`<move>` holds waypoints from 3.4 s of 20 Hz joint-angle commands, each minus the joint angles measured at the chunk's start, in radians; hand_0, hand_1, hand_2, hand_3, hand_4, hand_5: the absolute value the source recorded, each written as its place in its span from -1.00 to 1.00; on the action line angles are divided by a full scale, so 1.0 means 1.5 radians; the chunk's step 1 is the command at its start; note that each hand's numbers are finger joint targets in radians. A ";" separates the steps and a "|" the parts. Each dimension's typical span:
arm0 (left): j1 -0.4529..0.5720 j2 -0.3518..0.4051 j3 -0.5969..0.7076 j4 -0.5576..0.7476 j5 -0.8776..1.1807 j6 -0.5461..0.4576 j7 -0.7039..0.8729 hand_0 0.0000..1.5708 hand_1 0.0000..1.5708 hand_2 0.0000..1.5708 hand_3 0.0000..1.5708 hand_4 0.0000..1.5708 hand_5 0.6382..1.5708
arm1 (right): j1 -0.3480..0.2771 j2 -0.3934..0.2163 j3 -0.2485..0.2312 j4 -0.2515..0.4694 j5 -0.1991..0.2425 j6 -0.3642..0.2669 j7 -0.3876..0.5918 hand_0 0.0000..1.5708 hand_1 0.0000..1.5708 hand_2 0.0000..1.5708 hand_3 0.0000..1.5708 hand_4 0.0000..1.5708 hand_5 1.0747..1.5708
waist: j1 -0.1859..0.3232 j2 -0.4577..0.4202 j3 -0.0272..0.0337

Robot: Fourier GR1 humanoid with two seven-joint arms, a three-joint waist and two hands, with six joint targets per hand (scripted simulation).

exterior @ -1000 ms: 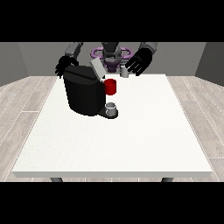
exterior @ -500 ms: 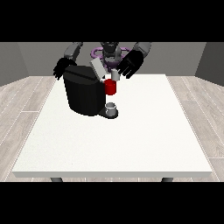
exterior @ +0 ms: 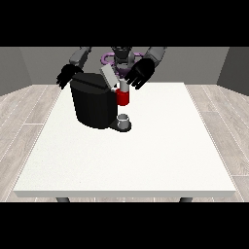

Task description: Insert the coffee pod into the coffee machine and close the lid

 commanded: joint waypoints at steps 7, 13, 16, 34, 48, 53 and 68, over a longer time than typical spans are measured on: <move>0.009 -0.040 -0.015 -0.010 -0.015 0.009 -0.003 0.51 0.51 0.61 0.52 -0.37 1.00 | 0.024 -0.005 -0.017 0.024 -0.006 0.005 -0.043 -1.00 -1.00 -1.00 -1.00 -0.32 1.00 | 0.016 -0.001 0.0001; -0.002 -0.008 -0.004 0.008 -0.021 0.003 -0.020 0.51 0.51 0.62 0.53 -0.34 1.00 | 0.008 0.015 0.000 -0.008 0.001 -0.017 -0.016 -1.00 -1.00 -1.00 -1.00 -0.44 1.00 | 0.009 0.008 -0.0002; -0.008 -0.006 0.007 0.015 -0.019 0.017 -0.024 0.51 0.51 0.59 0.51 -0.38 1.00 | -0.011 0.021 0.001 -0.011 0.005 -0.030 -0.016 -1.00 -1.00 -1.00 -1.00 -0.43 1.00 | 0.006 0.039 -0.0002; 0.003 -0.003 -0.004 0.025 -0.046 0.000 -0.022 0.41 0.41 0.46 0.25 -0.47 1.00 | 0.006 -0.005 -0.001 -0.020 -0.008 0.002 0.002 -1.00 -1.00 -1.00 -1.00 -0.44 1.00 | -0.006 0.017 -0.0002; 0.009 0.022 -0.029 0.030 -0.080 -0.031 -0.069 -1.00 -1.00 -1.00 -1.00 -1.00 1.00 | -0.007 -0.002 0.000 -0.027 -0.002 -0.019 0.015 -1.00 -1.00 -1.00 -1.00 -0.47 1.00 | 0.000 0.022 -0.0003; 0.011 -0.031 -0.054 0.008 -0.098 -0.029 -0.024 -1.00 -1.00 -1.00 -1.00 -1.00 1.00 | 0.006 0.000 -0.020 0.028 -0.007 -0.021 -0.033 -1.00 -1.00 -1.00 -1.00 -0.56 1.00 | 0.024 0.004 0.0001; 0.067 -0.029 -0.023 -0.007 -0.083 -0.027 -0.055 -1.00 -1.00 -1.00 -1.00 -1.00 1.00 | 0.076 0.026 0.004 0.019 -0.015 -0.039 -0.049 -1.00 -1.00 -1.00 -1.00 -0.51 1.00 | 0.054 -0.062 -0.0002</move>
